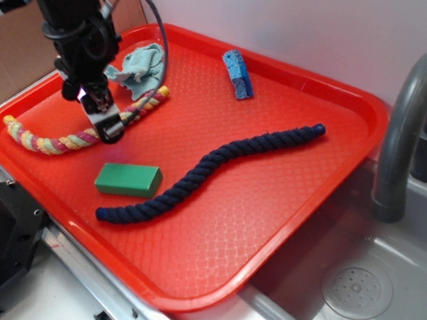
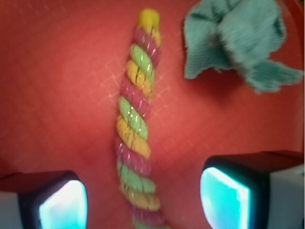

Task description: Grab the multicolored rope.

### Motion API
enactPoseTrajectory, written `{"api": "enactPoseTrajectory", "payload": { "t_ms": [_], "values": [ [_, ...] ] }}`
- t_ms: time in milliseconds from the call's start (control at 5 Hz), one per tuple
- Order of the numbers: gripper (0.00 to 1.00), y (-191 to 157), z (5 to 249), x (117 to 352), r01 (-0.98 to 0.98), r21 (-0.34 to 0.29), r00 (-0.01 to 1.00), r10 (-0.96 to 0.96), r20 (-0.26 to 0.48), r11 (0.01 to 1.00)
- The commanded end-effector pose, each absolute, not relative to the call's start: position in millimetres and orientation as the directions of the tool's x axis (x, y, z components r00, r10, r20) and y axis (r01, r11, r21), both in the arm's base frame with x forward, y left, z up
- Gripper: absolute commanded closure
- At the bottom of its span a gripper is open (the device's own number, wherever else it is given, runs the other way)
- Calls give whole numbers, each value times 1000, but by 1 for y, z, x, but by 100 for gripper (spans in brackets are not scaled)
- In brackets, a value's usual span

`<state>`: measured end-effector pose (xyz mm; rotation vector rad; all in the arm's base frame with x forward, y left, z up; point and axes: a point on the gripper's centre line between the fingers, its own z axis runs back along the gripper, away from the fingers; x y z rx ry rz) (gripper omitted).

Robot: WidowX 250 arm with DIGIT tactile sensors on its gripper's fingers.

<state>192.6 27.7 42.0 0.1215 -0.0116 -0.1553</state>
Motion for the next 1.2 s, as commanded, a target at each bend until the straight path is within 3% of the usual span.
{"api": "enactPoseTrajectory", "payload": {
  "t_ms": [0, 200, 400, 600, 800, 1000],
  "values": [
    [0, 27, 12, 201, 187, 93, 982, -185, -28, 978],
    [100, 25, 7, 202, 209, 85, 978, -210, 6, 974],
    [100, 26, 2, 203, 230, 15, 973, -230, 2, 973],
    [100, 24, 3, 203, 223, -4, 975, -223, 10, 975],
    [100, 21, 17, 208, 188, -15, 982, -188, 10, 982],
    [100, 14, 59, 219, 121, -12, 992, -120, 34, 993]
  ]
}}
